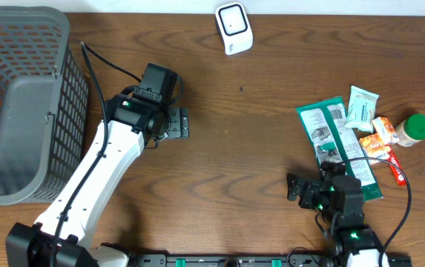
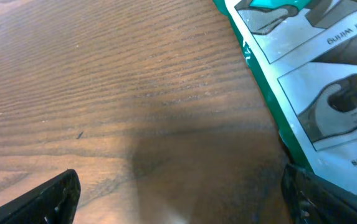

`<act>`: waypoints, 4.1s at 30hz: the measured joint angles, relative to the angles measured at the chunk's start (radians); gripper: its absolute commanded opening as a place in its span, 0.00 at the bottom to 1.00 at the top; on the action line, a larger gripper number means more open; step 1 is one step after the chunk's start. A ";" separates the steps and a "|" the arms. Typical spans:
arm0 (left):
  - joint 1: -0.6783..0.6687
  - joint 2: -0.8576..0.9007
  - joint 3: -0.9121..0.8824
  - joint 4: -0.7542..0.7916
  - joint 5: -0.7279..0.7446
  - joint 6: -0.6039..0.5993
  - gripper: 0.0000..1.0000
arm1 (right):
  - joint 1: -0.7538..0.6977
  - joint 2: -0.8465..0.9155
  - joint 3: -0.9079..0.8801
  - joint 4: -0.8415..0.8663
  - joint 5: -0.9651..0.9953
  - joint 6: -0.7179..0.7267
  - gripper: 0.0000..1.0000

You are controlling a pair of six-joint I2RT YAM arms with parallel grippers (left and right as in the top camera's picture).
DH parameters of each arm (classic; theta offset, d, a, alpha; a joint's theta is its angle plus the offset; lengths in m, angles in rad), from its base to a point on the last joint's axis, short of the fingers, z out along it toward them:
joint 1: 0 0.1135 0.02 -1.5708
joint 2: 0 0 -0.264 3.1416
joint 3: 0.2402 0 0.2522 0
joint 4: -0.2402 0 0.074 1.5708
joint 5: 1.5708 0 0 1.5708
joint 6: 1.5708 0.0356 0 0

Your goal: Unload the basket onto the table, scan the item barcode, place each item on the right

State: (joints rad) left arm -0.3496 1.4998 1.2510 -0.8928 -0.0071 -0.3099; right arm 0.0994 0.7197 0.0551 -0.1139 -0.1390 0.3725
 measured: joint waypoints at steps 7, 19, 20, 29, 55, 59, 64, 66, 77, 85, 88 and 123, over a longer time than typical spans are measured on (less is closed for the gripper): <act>0.000 0.000 0.000 0.000 0.000 0.000 0.87 | 0.000 -0.210 -0.018 -0.011 0.000 0.003 0.99; 0.000 0.000 0.000 0.000 0.000 0.000 0.87 | 0.000 -0.494 -0.018 -0.007 0.000 0.003 0.99; 0.000 0.000 0.000 0.000 0.000 0.000 0.87 | 0.000 -0.516 -0.018 -0.003 0.000 0.003 0.99; 0.000 0.000 0.000 0.000 0.000 0.000 0.87 | 0.000 -0.703 -0.042 0.058 0.000 0.003 0.99; 0.000 0.000 0.000 0.000 0.000 0.000 0.87 | -0.008 -0.705 -0.045 0.047 0.175 -0.145 0.99; 0.000 0.000 0.000 0.000 0.000 0.000 0.87 | -0.009 -0.705 -0.045 0.047 0.185 -0.172 0.99; 0.000 0.000 0.000 0.000 0.000 0.000 0.87 | -0.026 -0.705 -0.046 0.072 0.179 -0.288 0.99; 0.000 0.000 0.000 0.000 0.000 0.000 0.87 | -0.045 -0.705 -0.047 0.119 0.140 -0.394 0.99; 0.000 0.000 0.000 0.000 0.000 0.000 0.87 | -0.064 -0.708 -0.048 0.047 0.069 -0.682 0.99; 0.000 0.000 0.000 0.000 0.000 0.000 0.87 | -0.063 -0.708 -0.048 0.044 0.124 -0.614 0.99; 0.000 0.000 0.000 0.000 0.000 0.000 0.87 | -0.063 -0.708 -0.048 0.045 0.158 -0.550 0.99; 0.000 0.000 0.000 0.000 0.000 0.000 0.87 | -0.063 -0.708 -0.048 0.048 0.193 -0.452 0.99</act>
State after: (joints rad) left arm -0.3496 1.4998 1.2510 -0.8928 -0.0067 -0.3103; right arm 0.0368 0.0120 0.0067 -0.0662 0.0536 -0.0795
